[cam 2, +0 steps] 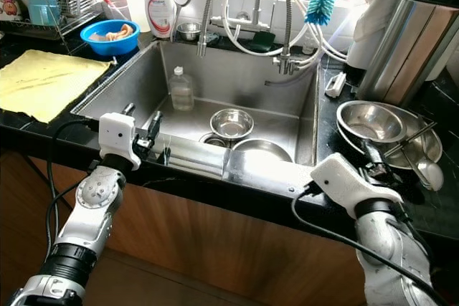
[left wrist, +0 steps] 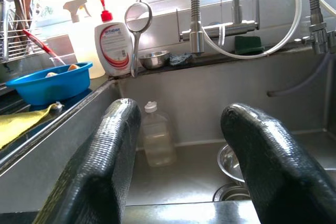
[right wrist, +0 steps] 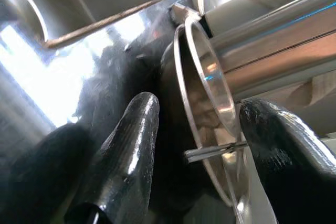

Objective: Kitchen organization

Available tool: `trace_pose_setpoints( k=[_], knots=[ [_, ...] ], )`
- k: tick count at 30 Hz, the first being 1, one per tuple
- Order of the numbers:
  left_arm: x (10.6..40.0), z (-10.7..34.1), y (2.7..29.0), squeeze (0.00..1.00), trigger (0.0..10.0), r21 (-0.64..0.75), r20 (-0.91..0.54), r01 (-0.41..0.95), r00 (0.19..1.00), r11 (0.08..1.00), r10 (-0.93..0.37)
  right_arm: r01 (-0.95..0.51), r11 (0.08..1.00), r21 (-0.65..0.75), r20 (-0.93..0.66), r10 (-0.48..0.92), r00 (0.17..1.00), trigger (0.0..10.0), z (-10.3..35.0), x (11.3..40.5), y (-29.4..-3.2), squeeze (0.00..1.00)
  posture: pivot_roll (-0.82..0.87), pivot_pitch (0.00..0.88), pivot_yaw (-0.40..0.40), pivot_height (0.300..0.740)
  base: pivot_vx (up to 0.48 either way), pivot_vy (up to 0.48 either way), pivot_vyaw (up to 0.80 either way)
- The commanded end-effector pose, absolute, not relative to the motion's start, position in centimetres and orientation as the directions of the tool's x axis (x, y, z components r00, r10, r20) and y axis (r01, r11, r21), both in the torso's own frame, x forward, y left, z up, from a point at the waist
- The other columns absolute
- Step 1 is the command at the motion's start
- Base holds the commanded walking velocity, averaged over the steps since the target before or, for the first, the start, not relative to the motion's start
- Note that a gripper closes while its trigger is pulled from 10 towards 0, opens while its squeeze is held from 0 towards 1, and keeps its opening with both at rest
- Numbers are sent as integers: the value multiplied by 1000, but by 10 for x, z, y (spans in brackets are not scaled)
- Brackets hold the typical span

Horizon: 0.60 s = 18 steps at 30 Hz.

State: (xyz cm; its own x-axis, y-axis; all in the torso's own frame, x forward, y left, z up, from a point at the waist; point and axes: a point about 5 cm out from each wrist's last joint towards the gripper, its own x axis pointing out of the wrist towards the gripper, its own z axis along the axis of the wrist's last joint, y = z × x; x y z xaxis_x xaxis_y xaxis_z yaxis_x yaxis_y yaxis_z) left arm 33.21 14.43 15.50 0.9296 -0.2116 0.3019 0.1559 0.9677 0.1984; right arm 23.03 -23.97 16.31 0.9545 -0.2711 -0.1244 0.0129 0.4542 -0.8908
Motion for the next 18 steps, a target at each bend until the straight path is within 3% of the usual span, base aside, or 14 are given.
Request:
trace_pose_setpoints(
  k=[1,18],
  knots=[
    [333,159,142,0,10000,215,314,165,921,962,-229,-8,430,-903,-144,-284,948,10000,160,229,-241,0,-16,0,-18,740,0,0,0],
    [333,158,141,0,10000,212,312,166,922,963,-228,-8,377,-926,-142,-330,933,10000,161,229,-247,0,-16,0,-20,740,0,0,0]
  ],
)
